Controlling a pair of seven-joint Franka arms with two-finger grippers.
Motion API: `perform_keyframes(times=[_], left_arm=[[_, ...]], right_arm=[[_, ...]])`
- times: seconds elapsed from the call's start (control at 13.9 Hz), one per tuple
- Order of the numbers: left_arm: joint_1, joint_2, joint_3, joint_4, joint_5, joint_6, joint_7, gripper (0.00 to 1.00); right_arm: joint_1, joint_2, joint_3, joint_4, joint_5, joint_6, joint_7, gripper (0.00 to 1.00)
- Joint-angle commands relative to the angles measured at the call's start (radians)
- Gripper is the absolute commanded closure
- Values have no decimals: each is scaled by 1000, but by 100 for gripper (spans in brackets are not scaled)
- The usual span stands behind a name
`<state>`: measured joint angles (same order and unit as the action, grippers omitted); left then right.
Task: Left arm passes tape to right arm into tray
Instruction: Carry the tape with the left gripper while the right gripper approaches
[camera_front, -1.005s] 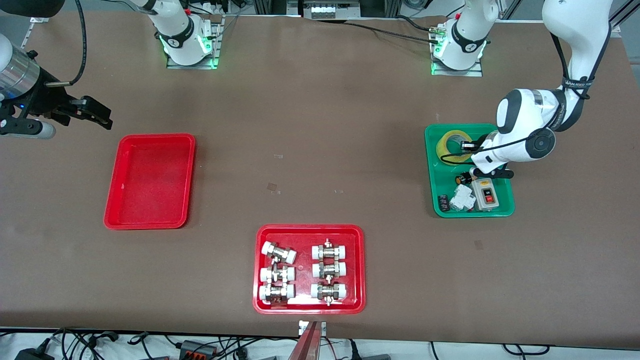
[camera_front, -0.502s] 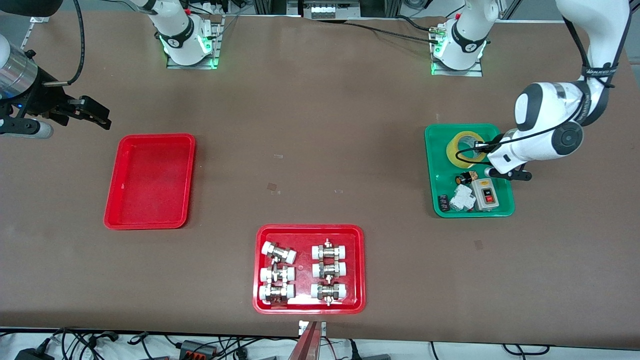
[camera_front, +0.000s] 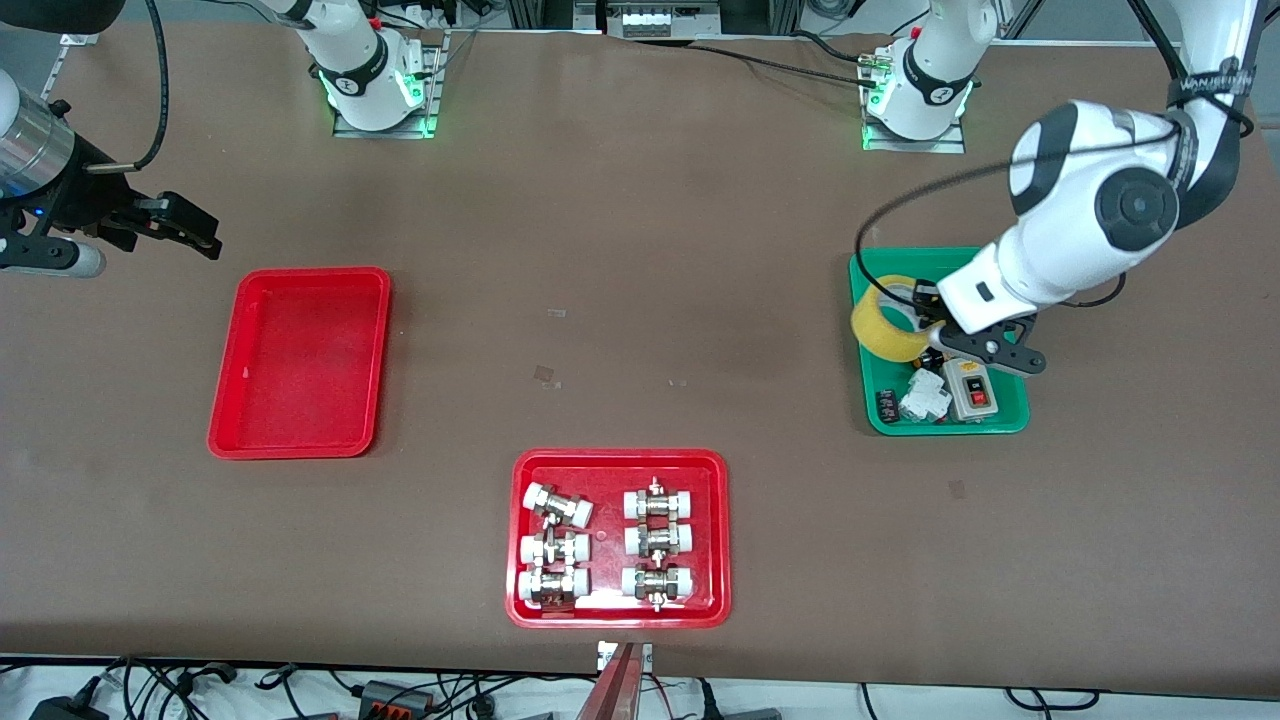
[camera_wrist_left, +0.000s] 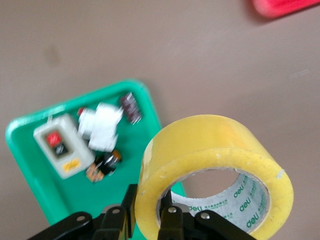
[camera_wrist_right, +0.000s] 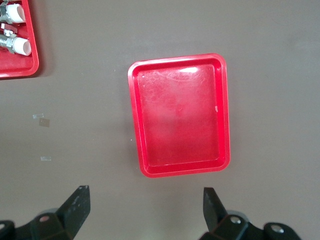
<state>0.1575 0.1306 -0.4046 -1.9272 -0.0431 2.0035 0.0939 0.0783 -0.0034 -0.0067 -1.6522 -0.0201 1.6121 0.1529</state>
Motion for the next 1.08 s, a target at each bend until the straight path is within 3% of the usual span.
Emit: perform_keyframes(times=[0.0, 0.14, 0.22, 0.29, 0.43, 0.72, 1.0], left_arm=[[0, 61, -107, 105, -65, -32, -48, 99], [-3, 130, -123, 151, -167, -31, -178, 91], [-16, 141, -128, 151, -176, -25, -203, 92], [-39, 142, -129, 157, -176, -22, -207, 99], [-91, 203, -129, 198, -185, 16, -217, 99], [-171, 401, -128, 385, -196, 95, -270, 97], [-262, 480, -120, 395, -195, 225, -269, 97]], right_arm=[[6, 42, 8, 14, 0, -14, -15, 0], [8, 66, 10, 9, 6, -38, -7, 0], [9, 68, 10, 9, 40, -41, -9, 0], [8, 72, 10, 8, 95, -47, -10, 0], [11, 103, 10, 8, 176, -72, -53, 0], [11, 180, 10, 9, 397, -72, -179, 0], [24, 267, 10, 14, 619, -46, -329, 0]])
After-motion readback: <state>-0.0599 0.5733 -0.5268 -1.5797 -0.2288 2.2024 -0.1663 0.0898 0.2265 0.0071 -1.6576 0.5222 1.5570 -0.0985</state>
